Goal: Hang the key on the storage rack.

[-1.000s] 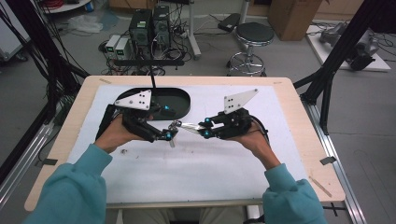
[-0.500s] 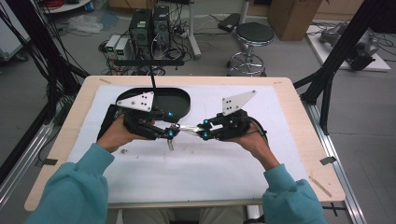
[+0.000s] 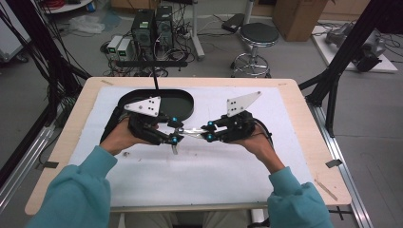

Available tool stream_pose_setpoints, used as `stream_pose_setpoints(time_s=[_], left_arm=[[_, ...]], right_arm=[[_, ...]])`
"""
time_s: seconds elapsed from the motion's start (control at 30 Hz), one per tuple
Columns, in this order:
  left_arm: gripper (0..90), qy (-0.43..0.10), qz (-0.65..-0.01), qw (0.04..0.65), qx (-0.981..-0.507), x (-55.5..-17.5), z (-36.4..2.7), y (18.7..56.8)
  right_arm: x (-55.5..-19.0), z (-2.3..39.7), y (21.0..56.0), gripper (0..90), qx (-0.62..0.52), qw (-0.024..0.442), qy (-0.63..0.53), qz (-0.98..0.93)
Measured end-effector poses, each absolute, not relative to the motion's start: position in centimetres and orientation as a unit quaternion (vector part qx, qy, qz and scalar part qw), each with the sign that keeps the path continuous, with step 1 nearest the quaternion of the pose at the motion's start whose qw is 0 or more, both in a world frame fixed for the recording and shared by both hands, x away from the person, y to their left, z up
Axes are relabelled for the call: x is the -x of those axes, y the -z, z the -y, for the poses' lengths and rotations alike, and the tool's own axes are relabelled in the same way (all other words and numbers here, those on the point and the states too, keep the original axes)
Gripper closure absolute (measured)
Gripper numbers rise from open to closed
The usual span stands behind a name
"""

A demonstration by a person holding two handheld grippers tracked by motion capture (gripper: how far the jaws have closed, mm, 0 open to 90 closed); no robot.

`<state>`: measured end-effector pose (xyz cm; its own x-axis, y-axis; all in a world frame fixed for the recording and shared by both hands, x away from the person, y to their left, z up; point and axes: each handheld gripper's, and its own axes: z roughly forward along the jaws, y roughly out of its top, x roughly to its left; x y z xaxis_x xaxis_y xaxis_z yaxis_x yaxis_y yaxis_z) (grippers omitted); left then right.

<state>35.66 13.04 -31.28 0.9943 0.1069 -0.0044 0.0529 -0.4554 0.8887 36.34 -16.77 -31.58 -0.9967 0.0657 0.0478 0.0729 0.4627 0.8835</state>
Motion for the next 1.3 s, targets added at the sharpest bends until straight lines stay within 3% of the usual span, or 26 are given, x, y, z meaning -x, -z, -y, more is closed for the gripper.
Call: stream_pose_setpoints(time_s=[0.07,0.37,0.5,1.17,1.23,1.3], left_arm=[[47.9,-0.024,-0.049,0.518,-0.854,-35.75,-12.97,31.37],[60.7,-0.015,-0.04,0.513,-0.858,-35.84,-12.73,31.51],[72.4,-0.014,-0.041,0.513,-0.857,-35.87,-12.74,31.48],[74.2,-0.003,-0.047,0.519,-0.854,-35.78,-12.77,31.32],[74.2,-0.006,-0.05,0.512,-0.857,-35.74,-12.69,31.38],[74.3,-0.008,-0.054,0.507,-0.86,-35.81,-12.71,31.5]], right_arm=[[-36.32,16.71,31.62,74.9,0.038,0.001,0.514,0.857],[-36.28,16.54,31.65,74.9,0.037,0.001,0.514,0.857],[-36.27,16.55,31.63,74.9,0.036,0.004,0.515,0.857],[-36.3,16.8,31.79,73.9,0.021,-0.004,0.526,0.85],[-36.2,16.85,31.83,67.5,0.022,-0.011,0.536,0.844],[-36.13,16.88,31.84,37.6,0.035,-0.017,0.556,0.83]])
